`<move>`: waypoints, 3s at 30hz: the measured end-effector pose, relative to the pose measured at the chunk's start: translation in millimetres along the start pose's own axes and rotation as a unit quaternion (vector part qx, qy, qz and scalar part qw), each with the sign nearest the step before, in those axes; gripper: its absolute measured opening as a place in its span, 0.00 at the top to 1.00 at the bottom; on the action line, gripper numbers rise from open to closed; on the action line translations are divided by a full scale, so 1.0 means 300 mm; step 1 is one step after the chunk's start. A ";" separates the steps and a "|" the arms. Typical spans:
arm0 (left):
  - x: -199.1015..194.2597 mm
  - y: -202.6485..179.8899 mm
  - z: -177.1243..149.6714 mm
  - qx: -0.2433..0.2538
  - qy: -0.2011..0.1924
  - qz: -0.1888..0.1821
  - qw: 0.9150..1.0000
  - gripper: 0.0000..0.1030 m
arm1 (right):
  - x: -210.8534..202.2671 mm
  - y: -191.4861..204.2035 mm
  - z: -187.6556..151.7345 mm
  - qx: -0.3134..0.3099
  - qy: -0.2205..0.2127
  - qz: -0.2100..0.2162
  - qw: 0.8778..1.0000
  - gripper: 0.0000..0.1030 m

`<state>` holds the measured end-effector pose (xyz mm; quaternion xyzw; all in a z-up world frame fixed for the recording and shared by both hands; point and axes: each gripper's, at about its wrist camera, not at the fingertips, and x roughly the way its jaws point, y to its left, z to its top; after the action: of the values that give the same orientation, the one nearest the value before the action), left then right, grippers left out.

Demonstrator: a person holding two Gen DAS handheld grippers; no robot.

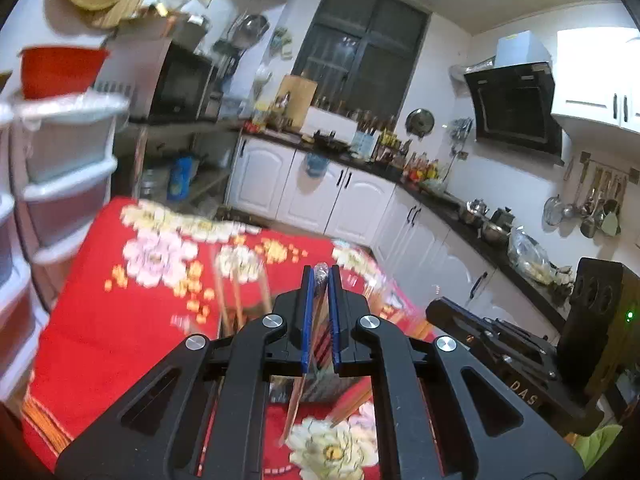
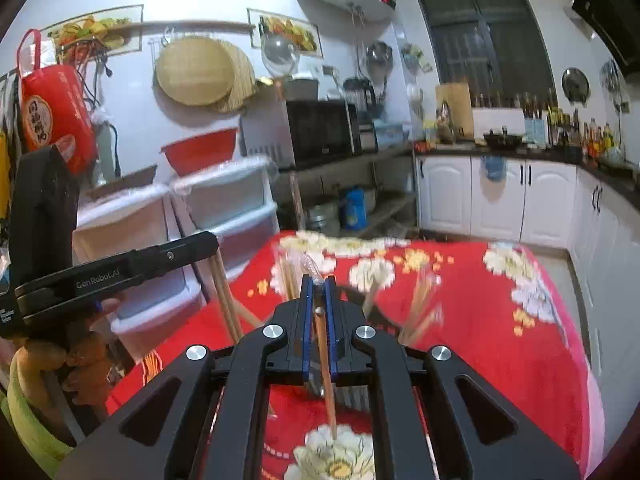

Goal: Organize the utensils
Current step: 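Lift both held chopsticks and lower them into the caddy compartments, then open the left tool releasing its chopstick while the right tool releases its chopstick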

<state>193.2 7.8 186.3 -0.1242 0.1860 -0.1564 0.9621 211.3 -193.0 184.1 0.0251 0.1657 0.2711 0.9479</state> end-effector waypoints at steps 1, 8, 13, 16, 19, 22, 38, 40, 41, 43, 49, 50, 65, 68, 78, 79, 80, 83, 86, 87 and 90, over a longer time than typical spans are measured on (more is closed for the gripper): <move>-0.001 -0.003 0.016 0.003 -0.005 0.000 1.000 0.98 | -0.002 0.000 0.015 0.000 -0.005 0.001 1.000 0.94; 0.026 -0.048 0.127 0.016 -0.039 0.002 0.999 0.98 | -0.010 -0.013 0.123 -0.002 -0.043 -0.005 0.999 0.94; 0.078 -0.049 0.158 0.013 -0.049 0.010 0.999 0.98 | 0.008 -0.025 0.172 -0.004 -0.058 -0.011 0.998 0.94; 0.115 -0.040 0.158 0.007 -0.046 0.016 0.999 0.98 | 0.024 -0.040 0.189 -0.002 -0.063 -0.016 0.998 0.94; 0.153 -0.025 0.153 -0.001 -0.039 0.021 0.999 0.98 | 0.042 -0.062 0.194 0.002 -0.065 -0.022 0.998 0.94; 0.186 -0.010 0.139 -0.006 -0.037 0.027 0.999 0.98 | 0.069 -0.081 0.190 0.005 -0.062 -0.031 0.998 0.94; 0.298 0.018 0.052 -0.009 -0.018 0.044 0.999 0.98 | 0.198 -0.157 0.102 0.025 -0.025 -0.045 0.998 0.94; 0.310 0.023 0.038 -0.009 -0.014 0.047 0.999 0.98 | 0.215 -0.163 0.084 0.027 -0.019 -0.043 0.999 0.94; 0.318 0.029 0.029 -0.009 -0.011 0.049 0.999 0.98 | 0.225 -0.164 0.075 0.028 -0.015 -0.042 0.999 0.94; 0.329 0.040 0.015 -0.011 -0.007 0.052 0.999 0.98 | 0.243 -0.168 0.055 0.030 -0.008 -0.041 0.999 0.94; 0.360 0.077 -0.036 -0.024 0.010 0.060 0.998 0.98 | 0.285 -0.181 0.004 0.041 0.015 -0.038 0.998 0.94; 0.363 0.079 -0.042 -0.026 0.011 0.060 0.998 0.98 | 0.288 -0.179 -0.003 0.042 0.017 -0.038 0.998 0.94; 0.321 0.071 -0.103 -0.025 0.031 0.068 0.997 0.93 | 0.277 -0.187 -0.065 0.054 0.040 -0.051 0.996 0.93; 0.301 0.069 -0.104 -0.024 0.035 0.070 0.997 0.84 | 0.264 -0.180 -0.063 0.051 0.041 -0.054 0.996 0.93; 0.247 0.059 -0.118 -0.012 0.047 0.068 0.996 0.71 | 0.199 -0.160 -0.069 0.046 0.041 -0.071 0.996 0.76; 0.242 0.058 -0.120 -0.012 0.048 0.068 0.996 0.69 | 0.193 -0.158 -0.070 0.045 0.041 -0.072 0.996 0.74; 0.234 0.056 -0.123 -0.011 0.049 0.067 0.996 0.68 | 0.186 -0.154 -0.070 0.044 0.040 -0.074 0.996 0.73; 0.211 0.049 -0.130 -0.010 0.049 0.066 0.997 0.62 | 0.167 -0.145 -0.073 0.041 0.039 -0.077 0.995 0.70; 0.190 0.044 -0.137 -0.010 0.049 0.065 0.997 0.55 | 0.144 -0.136 -0.082 0.039 0.039 -0.080 0.995 0.67; 0.181 0.043 -0.141 -0.010 0.049 0.065 0.997 0.54 | 0.136 -0.134 -0.086 0.039 0.038 -0.082 0.995 0.66; 0.161 0.040 -0.152 -0.009 0.050 0.065 0.997 0.48 | 0.116 -0.129 -0.096 0.039 0.038 -0.085 0.995 0.63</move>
<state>220.8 -6.1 126.2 -0.1124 0.2426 -0.0982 0.9586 249.3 -208.9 141.2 0.0379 0.2137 0.1836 0.9587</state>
